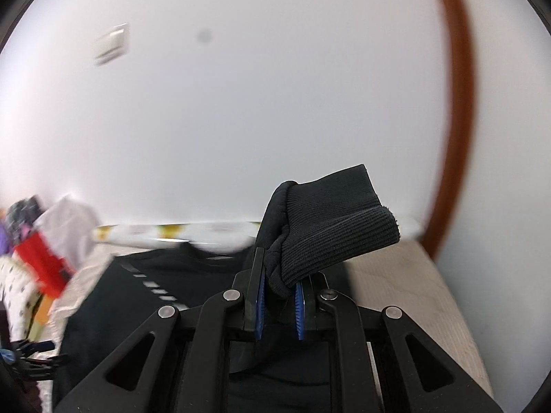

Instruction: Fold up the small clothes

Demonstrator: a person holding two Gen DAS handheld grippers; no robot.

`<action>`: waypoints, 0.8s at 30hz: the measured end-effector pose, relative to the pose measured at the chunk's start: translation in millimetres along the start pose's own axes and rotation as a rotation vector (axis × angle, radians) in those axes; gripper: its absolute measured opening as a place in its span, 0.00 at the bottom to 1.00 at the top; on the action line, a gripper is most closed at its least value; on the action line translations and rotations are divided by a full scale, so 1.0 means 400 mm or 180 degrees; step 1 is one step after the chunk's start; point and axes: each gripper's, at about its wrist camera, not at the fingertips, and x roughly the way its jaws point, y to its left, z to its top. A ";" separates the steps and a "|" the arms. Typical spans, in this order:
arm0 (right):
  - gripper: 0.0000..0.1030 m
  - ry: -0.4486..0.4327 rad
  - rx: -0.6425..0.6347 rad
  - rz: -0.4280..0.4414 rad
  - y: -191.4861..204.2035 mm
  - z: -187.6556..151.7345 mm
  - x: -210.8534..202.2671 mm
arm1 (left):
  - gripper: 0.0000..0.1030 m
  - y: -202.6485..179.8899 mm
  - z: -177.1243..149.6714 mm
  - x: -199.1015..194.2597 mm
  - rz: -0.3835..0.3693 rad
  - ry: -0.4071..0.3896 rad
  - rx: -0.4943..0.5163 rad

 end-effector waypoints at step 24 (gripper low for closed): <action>0.59 0.0803 -0.0637 0.0750 0.336 -0.233 0.117 | 0.67 0.037 0.037 -0.005 -0.0144 -0.0113 0.0077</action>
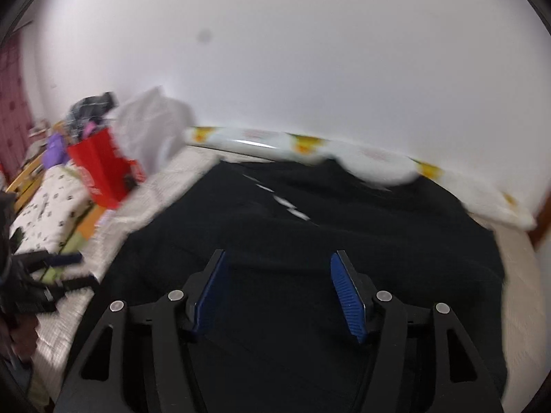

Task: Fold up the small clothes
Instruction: 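Fold the held sleeve across the body and grasp the hem with the right gripper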

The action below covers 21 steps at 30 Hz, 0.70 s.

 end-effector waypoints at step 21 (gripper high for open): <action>0.42 0.0497 -0.0171 -0.1145 -0.311 -0.227 0.056 | 0.61 -0.078 0.172 0.283 -0.0052 0.0190 0.0065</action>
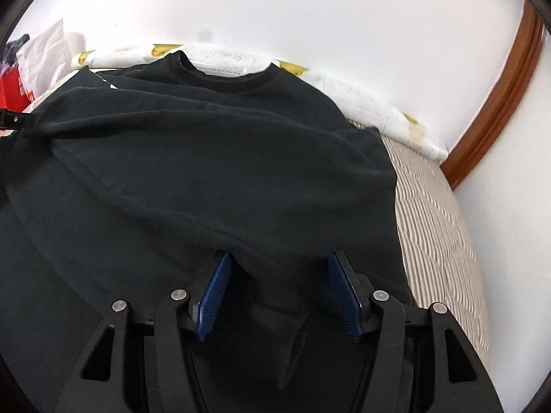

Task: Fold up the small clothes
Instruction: 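Fold the held sleeve across the body and grasp the hem with the right gripper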

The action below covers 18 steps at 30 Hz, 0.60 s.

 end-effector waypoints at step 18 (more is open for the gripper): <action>0.07 -0.0523 -0.0455 -0.0040 0.049 -0.082 -0.126 | 0.12 0.023 -0.002 -0.066 -0.0298 -0.0056 -0.0064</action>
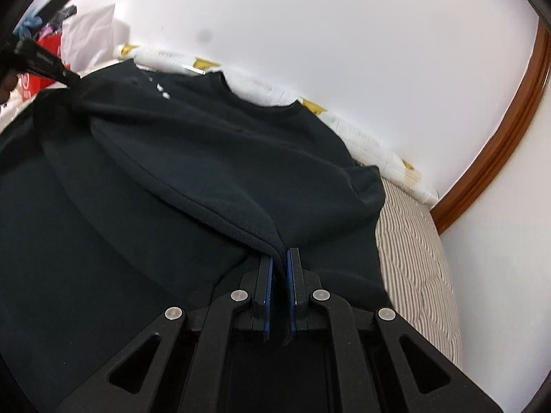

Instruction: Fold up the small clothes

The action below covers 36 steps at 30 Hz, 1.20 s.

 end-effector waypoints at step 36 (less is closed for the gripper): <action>0.20 0.0437 0.1297 0.0269 -0.151 -0.111 0.041 | 0.34 -0.059 -0.021 0.064 -0.0162 0.0090 0.0382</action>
